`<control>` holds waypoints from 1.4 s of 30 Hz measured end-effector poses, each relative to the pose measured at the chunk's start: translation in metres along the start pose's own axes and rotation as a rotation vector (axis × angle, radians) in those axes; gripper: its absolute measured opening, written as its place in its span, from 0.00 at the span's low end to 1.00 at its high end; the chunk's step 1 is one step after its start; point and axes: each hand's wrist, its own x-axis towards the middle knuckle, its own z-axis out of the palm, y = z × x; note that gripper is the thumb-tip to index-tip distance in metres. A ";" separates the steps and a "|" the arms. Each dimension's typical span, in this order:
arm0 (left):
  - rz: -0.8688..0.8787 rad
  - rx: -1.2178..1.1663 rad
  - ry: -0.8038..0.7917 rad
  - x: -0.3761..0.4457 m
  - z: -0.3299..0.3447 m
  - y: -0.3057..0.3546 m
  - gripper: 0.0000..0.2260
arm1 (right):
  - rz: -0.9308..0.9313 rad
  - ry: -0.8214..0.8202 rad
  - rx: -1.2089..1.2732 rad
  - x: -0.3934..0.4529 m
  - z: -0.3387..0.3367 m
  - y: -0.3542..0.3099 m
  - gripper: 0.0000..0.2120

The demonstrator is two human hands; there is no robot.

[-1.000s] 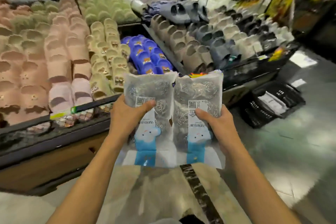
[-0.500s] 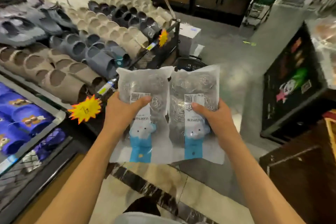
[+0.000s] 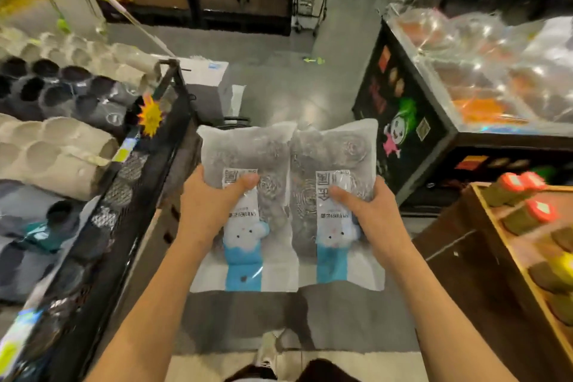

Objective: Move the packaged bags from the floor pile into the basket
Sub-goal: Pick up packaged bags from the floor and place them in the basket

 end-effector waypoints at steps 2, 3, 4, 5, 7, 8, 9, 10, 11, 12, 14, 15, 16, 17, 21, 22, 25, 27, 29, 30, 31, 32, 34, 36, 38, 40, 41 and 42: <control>0.000 -0.012 -0.064 0.036 0.023 0.007 0.15 | -0.002 0.063 -0.012 0.029 -0.005 -0.003 0.20; -0.004 -0.013 -0.086 0.052 0.034 0.009 0.14 | -0.001 0.091 -0.022 0.044 -0.008 -0.003 0.19; -0.008 -0.006 -0.106 0.067 0.046 0.010 0.14 | -0.001 0.120 -0.028 0.058 -0.011 -0.005 0.18; -0.011 -0.002 -0.129 0.081 0.057 0.013 0.14 | 0.001 0.144 -0.033 0.073 -0.014 -0.006 0.17; -0.009 -0.008 -0.169 0.114 0.081 0.016 0.14 | 0.009 0.176 -0.032 0.103 -0.020 -0.010 0.16; -0.005 -0.011 -0.187 0.130 0.093 0.018 0.14 | 0.010 0.184 -0.027 0.120 -0.023 -0.012 0.15; -0.005 -0.010 -0.204 0.145 0.105 0.019 0.15 | 0.011 0.185 -0.027 0.136 -0.027 -0.014 0.15; -0.004 -0.008 -0.218 0.161 0.117 0.019 0.16 | 0.010 0.188 -0.028 0.154 -0.030 -0.016 0.15; -0.002 -0.010 -0.227 0.179 0.130 0.019 0.17 | 0.006 0.188 -0.028 0.174 -0.033 -0.019 0.15; -0.002 -0.012 -0.234 0.197 0.142 0.019 0.18 | 0.001 0.186 -0.026 0.195 -0.035 -0.022 0.15; -0.013 -0.007 -0.226 0.236 0.166 0.021 0.19 | -0.003 0.178 -0.026 0.242 -0.038 -0.027 0.17; -0.024 -0.002 -0.213 0.256 0.179 0.022 0.20 | -0.004 0.167 -0.028 0.265 -0.039 -0.030 0.19; -0.035 0.008 -0.198 0.276 0.190 0.024 0.21 | -0.003 0.156 -0.026 0.288 -0.040 -0.034 0.20; -0.044 0.022 -0.187 0.295 0.202 0.026 0.22 | 0.001 0.145 -0.024 0.311 -0.041 -0.037 0.21; -0.054 0.065 -0.140 0.368 0.237 0.041 0.21 | 0.030 0.088 -0.007 0.402 -0.044 -0.057 0.18; -0.043 0.079 -0.127 0.387 0.244 0.045 0.20 | 0.034 0.070 -0.009 0.426 -0.043 -0.065 0.18; -0.094 0.073 -0.073 0.436 0.260 0.054 0.21 | 0.057 0.030 -0.047 0.492 -0.033 -0.080 0.22; -0.124 0.045 -0.021 0.464 0.266 0.054 0.30 | 0.068 -0.001 -0.065 0.535 -0.024 -0.086 0.22; -0.133 0.042 0.054 0.493 0.267 0.055 0.38 | 0.081 -0.049 -0.087 0.576 -0.008 -0.095 0.21; -0.136 0.031 0.089 0.508 0.265 0.054 0.39 | 0.087 -0.087 -0.098 0.597 0.003 -0.099 0.19; -0.146 0.012 0.125 0.523 0.261 0.054 0.37 | 0.087 -0.129 -0.115 0.619 0.016 -0.102 0.16; -0.160 -0.010 0.160 0.537 0.257 0.051 0.32 | 0.089 -0.168 -0.135 0.639 0.030 -0.105 0.15; -0.182 -0.055 0.237 0.562 0.245 0.042 0.22 | 0.100 -0.242 -0.186 0.680 0.062 -0.108 0.16; -0.203 -0.098 0.323 0.587 0.232 0.032 0.17 | 0.111 -0.316 -0.237 0.718 0.097 -0.112 0.19; -0.236 -0.117 0.410 0.611 0.219 0.024 0.18 | 0.114 -0.412 -0.276 0.753 0.133 -0.116 0.19; -0.270 -0.130 0.502 0.630 0.206 0.016 0.19 | 0.109 -0.501 -0.321 0.782 0.167 -0.117 0.19; -0.288 -0.138 0.547 0.639 0.201 0.013 0.19 | 0.106 -0.546 -0.338 0.796 0.184 -0.118 0.19; -0.304 -0.145 0.593 0.646 0.195 0.011 0.18 | 0.102 -0.592 -0.350 0.809 0.201 -0.118 0.19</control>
